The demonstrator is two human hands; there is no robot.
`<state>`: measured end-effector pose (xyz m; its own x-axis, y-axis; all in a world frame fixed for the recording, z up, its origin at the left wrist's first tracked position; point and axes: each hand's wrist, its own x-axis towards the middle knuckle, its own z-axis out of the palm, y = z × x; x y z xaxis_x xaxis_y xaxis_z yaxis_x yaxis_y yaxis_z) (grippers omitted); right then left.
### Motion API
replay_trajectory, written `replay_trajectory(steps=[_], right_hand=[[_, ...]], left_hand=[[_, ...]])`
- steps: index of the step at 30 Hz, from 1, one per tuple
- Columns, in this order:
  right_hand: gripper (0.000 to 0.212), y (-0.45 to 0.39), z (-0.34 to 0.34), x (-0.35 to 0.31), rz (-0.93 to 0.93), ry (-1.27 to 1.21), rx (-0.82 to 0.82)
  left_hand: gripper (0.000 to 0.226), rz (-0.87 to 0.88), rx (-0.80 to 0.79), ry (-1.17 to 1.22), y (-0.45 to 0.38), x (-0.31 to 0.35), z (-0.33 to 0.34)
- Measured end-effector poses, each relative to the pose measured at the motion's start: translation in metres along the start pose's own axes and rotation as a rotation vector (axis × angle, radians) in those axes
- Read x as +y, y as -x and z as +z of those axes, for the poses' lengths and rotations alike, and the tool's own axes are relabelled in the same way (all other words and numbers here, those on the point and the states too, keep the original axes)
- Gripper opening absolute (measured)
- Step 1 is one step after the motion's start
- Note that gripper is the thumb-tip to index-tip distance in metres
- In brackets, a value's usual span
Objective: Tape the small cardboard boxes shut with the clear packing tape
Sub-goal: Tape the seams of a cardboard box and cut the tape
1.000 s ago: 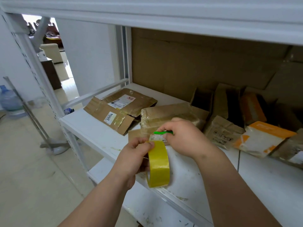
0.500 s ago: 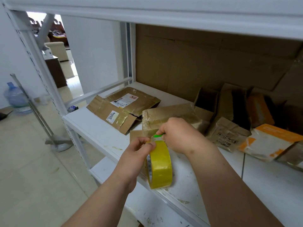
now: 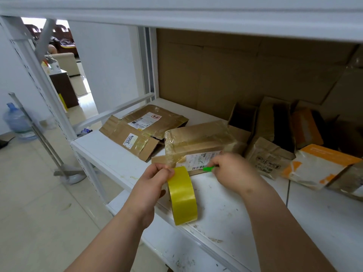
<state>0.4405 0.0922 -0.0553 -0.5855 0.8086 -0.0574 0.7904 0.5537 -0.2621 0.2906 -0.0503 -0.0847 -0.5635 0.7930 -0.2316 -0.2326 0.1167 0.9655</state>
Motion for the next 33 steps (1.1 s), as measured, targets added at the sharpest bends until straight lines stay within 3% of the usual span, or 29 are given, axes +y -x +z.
replay_trajectory(steps=[5,8,11,13,14,16,20,23,26,29,33], right_hand=[[0.023,0.01,0.035,0.024,0.23,0.019,-0.123],[0.025,0.015,0.037,0.017,0.208,0.055,0.06],[0.017,0.019,0.026,-0.008,0.191,-0.55,0.122],[0.03,0.019,0.022,-0.031,0.218,-0.959,-0.061],[0.037,0.016,0.022,-0.039,0.248,-1.049,-0.153],[0.043,0.009,0.028,-0.05,0.308,-1.141,-0.23],[0.004,-0.001,0.037,-0.057,0.361,-1.327,-0.187],[0.014,-0.002,0.04,-0.061,0.419,-1.48,-0.23],[0.005,-0.004,0.041,-0.063,0.437,-1.498,-0.191],[0.012,-0.004,0.039,-0.064,0.412,-1.472,-0.126],[0.012,-0.003,0.038,-0.064,0.376,-1.432,-0.079]], left_hand=[[0.009,-0.009,-0.071,0.004,0.003,0.003,0.009],[0.009,-0.015,-0.063,0.022,0.002,0.002,0.009],[0.009,-0.014,-0.063,0.03,0.003,0.002,0.01],[0.01,-0.012,-0.066,0.029,0.005,0.002,0.011],[0.01,-0.009,-0.068,0.026,0.006,0.002,0.012],[0.011,-0.007,-0.069,0.014,0.008,0.003,0.011],[0.01,0.002,-0.088,-0.019,0.009,0.005,0.006],[0.013,-0.007,-0.092,-0.042,0.01,0.003,0.003],[0.022,-0.018,-0.096,-0.089,0.011,0.004,-0.003],[0.023,-0.002,0.038,-0.199,0.006,0.008,-0.012],[0.013,0.193,0.309,-0.425,-0.013,0.013,-0.029]])
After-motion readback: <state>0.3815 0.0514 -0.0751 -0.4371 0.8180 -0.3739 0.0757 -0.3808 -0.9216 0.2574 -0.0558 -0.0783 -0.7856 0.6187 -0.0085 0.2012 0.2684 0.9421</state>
